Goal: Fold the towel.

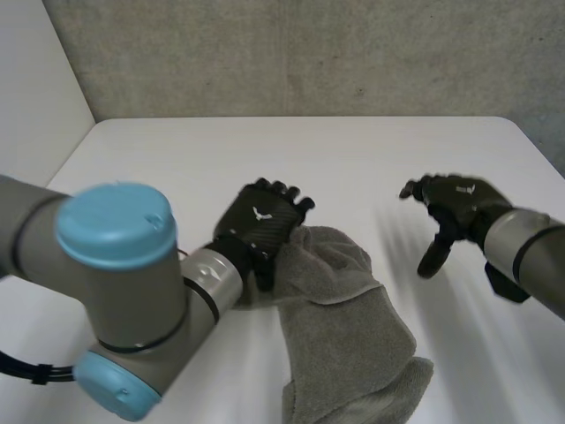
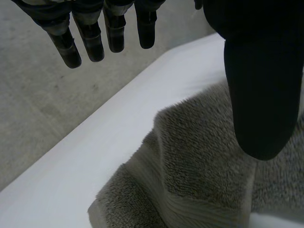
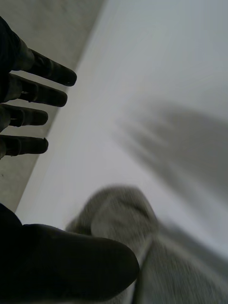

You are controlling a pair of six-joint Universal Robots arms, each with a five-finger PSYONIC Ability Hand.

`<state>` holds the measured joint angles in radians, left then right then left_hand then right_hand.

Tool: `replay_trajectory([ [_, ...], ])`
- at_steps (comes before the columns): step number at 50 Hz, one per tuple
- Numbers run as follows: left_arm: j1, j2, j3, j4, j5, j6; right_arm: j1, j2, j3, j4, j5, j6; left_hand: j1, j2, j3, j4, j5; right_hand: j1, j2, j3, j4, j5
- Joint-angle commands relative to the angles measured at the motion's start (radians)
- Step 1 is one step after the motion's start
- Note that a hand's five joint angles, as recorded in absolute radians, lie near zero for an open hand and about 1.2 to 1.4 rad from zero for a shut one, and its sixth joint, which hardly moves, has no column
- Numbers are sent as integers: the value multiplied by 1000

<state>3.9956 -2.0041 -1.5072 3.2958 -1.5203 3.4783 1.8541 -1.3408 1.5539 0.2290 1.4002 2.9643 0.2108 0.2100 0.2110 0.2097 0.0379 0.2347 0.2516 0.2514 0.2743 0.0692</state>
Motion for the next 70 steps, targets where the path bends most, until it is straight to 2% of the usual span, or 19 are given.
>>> replay_trajectory([
  [1, -26, -93, -34, 181, -1, 100, -41, 23, 132, -53, -99, 119, 47, 47, 46, 48, 45, 9, -8, -8, -31, 0],
  [5, -33, -122, -34, 202, -1, 113, -38, 54, 193, -115, -104, 176, 199, 200, 199, 200, 198, 9, -8, -8, -31, 0],
  [7, -33, -133, -38, 199, -3, 131, -36, 61, 204, -126, -105, 185, 707, 708, 707, 708, 706, 9, -8, -8, -31, 0],
  [8, -33, -133, -38, 199, -3, 131, -30, 69, 212, -134, -105, 186, 710, 711, 710, 711, 709, 6, -11, -11, -34, -3],
  [9, -32, -127, -42, 200, -17, 137, -30, 69, 212, -134, -105, 186, 1042, 1042, 1041, 1043, 1040, 6, -11, -11, -34, -3],
  [11, -30, -114, -50, 203, -21, 143, -23, 77, 222, -143, -105, 188, 1184, 1185, 1184, 1185, 1182, 0, -17, -17, -40, -9],
  [18, 10, 2, -117, 219, -86, 143, -3, 80, 222, -169, -101, 191, 1185, 1186, 1185, 1187, 1184, -9, -26, -25, -48, -18],
  [20, 57, 45, -157, 232, -123, 147, 7, 88, 219, -175, -98, 191, 1185, 1186, 1185, 1187, 1184, -9, -26, -25, -48, -18],
  [29, 134, 125, -255, 235, -124, 143, 69, 166, 175, -177, -70, 194, 1185, 1186, 1185, 1187, 1184, 32, 15, 15, -8, 23],
  [34, 181, 169, -317, 245, -118, 142, 116, 203, 156, -178, -81, 196, 1185, 1186, 1185, 1187, 1184, 391, 374, 374, 351, 381],
  [35, 181, 169, -317, 245, -118, 142, 131, 209, 147, -177, -82, 196, 1185, 1186, 1185, 1187, 1184, 611, 594, 595, 572, 602],
  [36, 183, 173, -321, 251, -118, 142, 131, 209, 147, -177, -82, 196, 1185, 1186, 1185, 1187, 1184, 614, 597, 597, 574, 605],
  [38, 183, 174, -323, 257, -118, 142, 155, 200, 123, -178, -72, 194, 1185, 1186, 1185, 1187, 1184, 1159, 1142, 1143, 1120, 1150],
  [45, 198, 176, -260, 306, -123, 136, 154, 86, -29, -181, -58, 185, 1185, 1186, 1185, 1187, 1184, 1162, 1145, 1145, 1122, 1153],
  [47, 208, 183, -156, 332, -133, 130, 154, 52, -98, -185, -41, 183, 1185, 1186, 1185, 1187, 1184, 1162, 1145, 1145, 1122, 1153],
  [52, 197, 183, 98, 340, -173, 82, 157, -27, -470, -262, 110, 145, 1185, 1186, 1185, 1187, 1184, 1162, 1145, 1145, 1122, 1153],
  [57, 197, 186, 351, 335, -241, -33, 168, -67, -626, -390, 155, 64, 1185, 1186, 1185, 1187, 1184, 1162, 1145, 1145, 1122, 1153],
  [63, 198, 182, 478, 276, -244, -100, 186, -63, -640, -317, 126, -74, 1185, 1186, 1185, 1187, 1184, 1162, 1145, 1145, 1122, 1153],
  [70, 200, 174, 319, 199, -229, -107, 295, -5, -510, -156, 109, -230, 1185, 1186, 1185, 1187, 1184, 1162, 1145, 1145, 1122, 1153],
])
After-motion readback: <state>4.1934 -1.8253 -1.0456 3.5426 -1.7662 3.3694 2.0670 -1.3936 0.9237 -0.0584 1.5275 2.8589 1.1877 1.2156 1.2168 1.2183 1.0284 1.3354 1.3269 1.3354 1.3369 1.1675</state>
